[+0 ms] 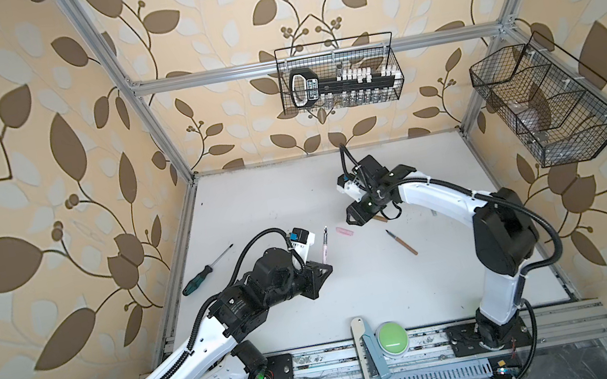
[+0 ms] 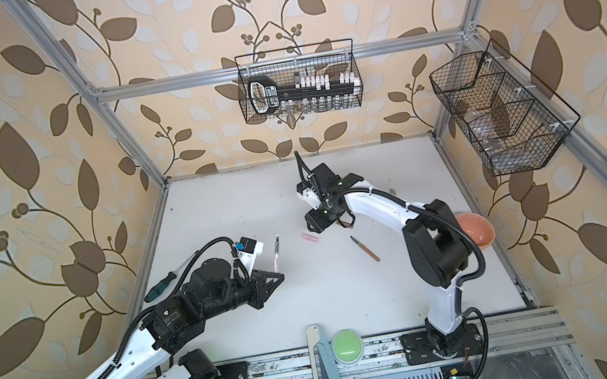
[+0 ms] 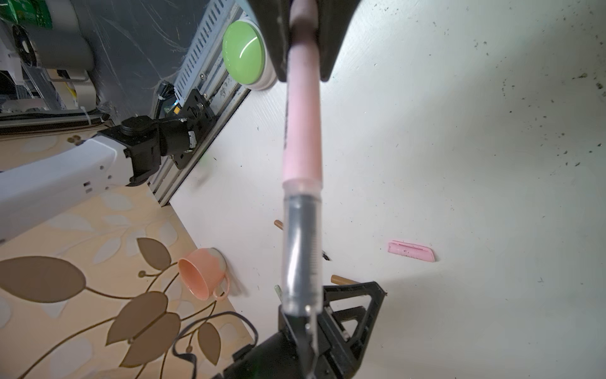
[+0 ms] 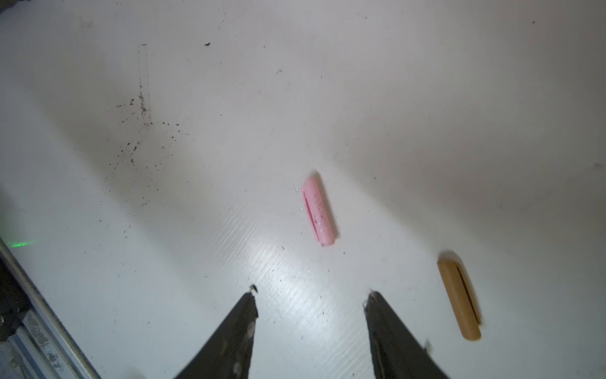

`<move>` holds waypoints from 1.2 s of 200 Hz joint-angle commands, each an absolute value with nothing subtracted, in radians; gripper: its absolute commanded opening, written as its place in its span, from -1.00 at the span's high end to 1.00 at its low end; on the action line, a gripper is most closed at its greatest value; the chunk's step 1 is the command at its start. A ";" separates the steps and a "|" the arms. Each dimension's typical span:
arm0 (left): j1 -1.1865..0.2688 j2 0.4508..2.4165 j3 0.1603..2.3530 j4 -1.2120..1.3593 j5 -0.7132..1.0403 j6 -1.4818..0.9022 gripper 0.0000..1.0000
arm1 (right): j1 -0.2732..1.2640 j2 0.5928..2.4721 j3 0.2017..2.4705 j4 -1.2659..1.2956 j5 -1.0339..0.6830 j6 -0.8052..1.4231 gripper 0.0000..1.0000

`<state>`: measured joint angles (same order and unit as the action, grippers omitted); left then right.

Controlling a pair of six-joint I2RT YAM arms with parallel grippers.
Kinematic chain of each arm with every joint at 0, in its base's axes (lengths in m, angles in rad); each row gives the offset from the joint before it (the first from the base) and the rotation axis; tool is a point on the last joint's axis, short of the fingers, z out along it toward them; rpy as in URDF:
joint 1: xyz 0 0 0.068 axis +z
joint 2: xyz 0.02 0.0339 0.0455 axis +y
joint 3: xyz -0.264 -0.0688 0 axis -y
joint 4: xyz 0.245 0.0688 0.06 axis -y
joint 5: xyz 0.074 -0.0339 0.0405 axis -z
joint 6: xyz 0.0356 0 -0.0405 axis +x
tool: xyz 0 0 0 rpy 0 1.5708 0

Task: Insert the pens into the pen caps
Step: 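Move the right gripper away and lower it over the pink cap, then close the right gripper on the pink cap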

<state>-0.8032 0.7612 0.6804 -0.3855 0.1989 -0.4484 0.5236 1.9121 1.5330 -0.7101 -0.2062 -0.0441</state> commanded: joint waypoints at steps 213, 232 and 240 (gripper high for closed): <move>-0.797 0.716 0.662 -0.393 0.169 -0.466 0.80 | 0.634 2.317 1.884 -0.962 0.052 -0.245 -0.07; -0.797 0.707 0.664 -0.400 0.161 -0.463 0.80 | 0.629 2.337 1.903 -0.972 0.056 -0.236 -0.03; -0.796 0.704 0.662 -0.403 0.148 -0.461 0.80 | 0.630 2.339 1.903 -0.969 0.053 -0.235 -0.02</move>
<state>-0.8032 0.7280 0.6640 -0.3988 0.1772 -0.4564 0.6338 2.3020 1.8748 -0.9298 0.0429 -0.2211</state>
